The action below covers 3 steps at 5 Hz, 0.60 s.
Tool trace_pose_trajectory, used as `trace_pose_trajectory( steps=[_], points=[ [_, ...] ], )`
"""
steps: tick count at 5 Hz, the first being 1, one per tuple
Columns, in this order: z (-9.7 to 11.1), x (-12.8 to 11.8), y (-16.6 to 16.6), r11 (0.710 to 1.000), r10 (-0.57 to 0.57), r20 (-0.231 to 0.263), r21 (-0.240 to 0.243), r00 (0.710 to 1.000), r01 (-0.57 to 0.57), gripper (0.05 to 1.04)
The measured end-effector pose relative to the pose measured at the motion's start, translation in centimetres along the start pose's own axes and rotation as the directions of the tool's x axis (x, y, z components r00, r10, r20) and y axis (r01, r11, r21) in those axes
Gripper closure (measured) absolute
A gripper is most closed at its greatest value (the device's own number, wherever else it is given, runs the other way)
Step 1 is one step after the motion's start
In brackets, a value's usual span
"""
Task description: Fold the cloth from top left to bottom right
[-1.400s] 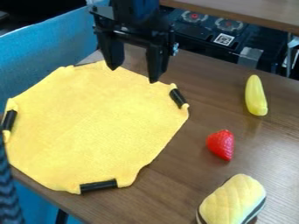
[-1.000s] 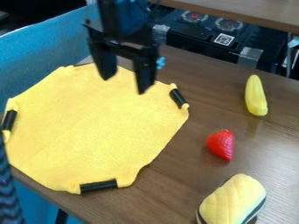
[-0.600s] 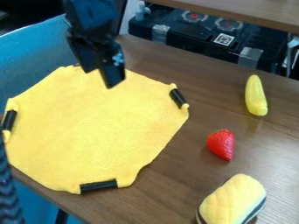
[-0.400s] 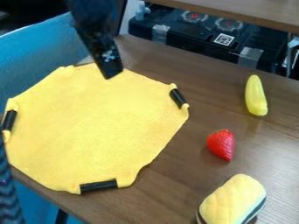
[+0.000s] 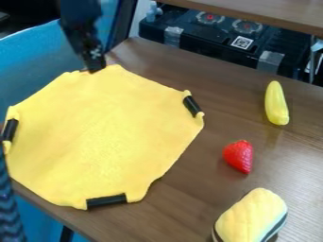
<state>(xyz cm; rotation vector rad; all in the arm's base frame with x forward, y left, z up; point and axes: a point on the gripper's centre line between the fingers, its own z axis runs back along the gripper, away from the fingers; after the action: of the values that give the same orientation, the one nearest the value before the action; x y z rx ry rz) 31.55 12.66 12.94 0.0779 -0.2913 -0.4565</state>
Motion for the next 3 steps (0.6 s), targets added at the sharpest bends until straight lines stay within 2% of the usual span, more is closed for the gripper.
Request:
trace_pose_trajectory(
  steps=[1, 2, 3],
  points=[
    [-1.1, -0.4, 3.0, 0.999, 0.043, -0.024, 0.019, 0.999, -0.042, 0.084],
    [-0.9, -1.0, 4.7, 0.998, 0.053, -0.01, 0.034, 0.999, -0.053, 0.084],
    [-2.2, -1.4, 5.5, 0.998, 0.034, -0.007, 0.045, 0.999, -0.033, 0.083]
  ],
)
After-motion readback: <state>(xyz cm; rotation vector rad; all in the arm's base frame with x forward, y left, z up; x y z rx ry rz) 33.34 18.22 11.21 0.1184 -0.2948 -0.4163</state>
